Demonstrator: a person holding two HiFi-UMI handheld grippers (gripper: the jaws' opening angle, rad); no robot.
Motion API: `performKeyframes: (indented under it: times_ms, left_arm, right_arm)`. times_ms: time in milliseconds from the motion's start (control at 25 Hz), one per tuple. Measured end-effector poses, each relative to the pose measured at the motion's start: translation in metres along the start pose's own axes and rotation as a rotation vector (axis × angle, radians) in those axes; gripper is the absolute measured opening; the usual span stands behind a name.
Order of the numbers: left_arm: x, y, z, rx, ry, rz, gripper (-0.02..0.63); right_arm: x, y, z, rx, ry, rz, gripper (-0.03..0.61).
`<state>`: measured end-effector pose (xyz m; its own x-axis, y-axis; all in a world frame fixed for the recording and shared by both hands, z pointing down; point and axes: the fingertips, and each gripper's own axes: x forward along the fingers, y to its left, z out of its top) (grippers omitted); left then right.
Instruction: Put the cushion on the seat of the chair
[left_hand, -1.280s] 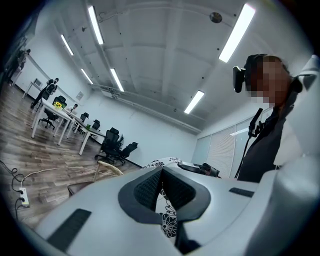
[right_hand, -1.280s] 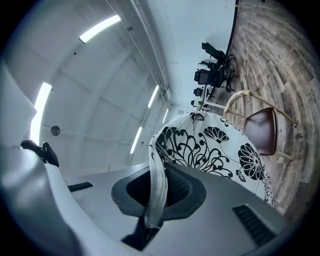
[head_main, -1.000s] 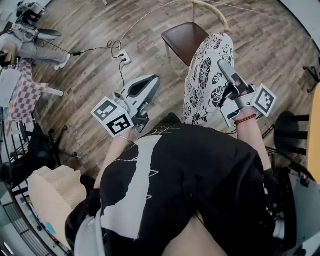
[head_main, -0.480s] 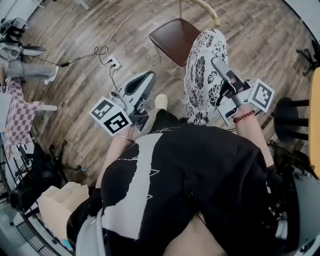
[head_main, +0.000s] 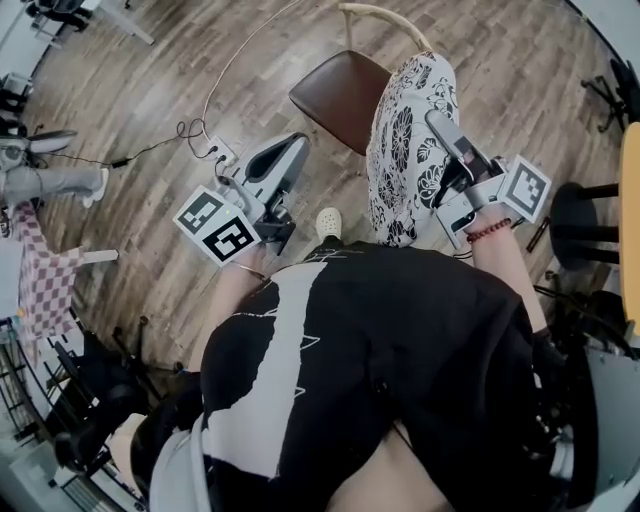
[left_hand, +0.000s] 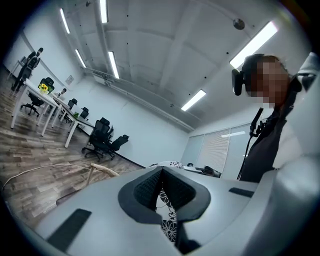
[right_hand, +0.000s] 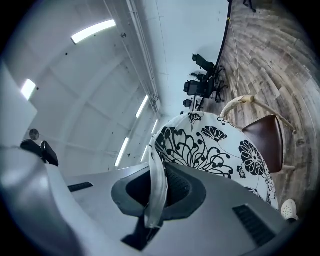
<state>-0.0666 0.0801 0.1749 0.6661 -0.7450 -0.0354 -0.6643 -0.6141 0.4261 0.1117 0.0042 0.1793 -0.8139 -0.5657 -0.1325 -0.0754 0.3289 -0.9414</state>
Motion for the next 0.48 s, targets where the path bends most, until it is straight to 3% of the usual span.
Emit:
performKeyframes:
  times_ms: [120, 360, 480]
  left_arm:
    - [0.009, 0.023, 0.014, -0.006, 0.015, -0.021, 0.011]
    - [0.018, 0.027, 0.013, 0.005, 0.031, -0.066, 0.011]
    - [0.016, 0.073, 0.032, -0.014, 0.038, -0.076, 0.011]
  right_arm:
    - [0.020, -0.001, 0.008, -0.008, -0.020, -0.015, 0.026]
    - [0.017, -0.006, 0.009, -0.010, -0.059, -0.032, 0.026]
    - [0.065, -0.011, 0.013, -0.015, -0.075, -0.054, 0.026]
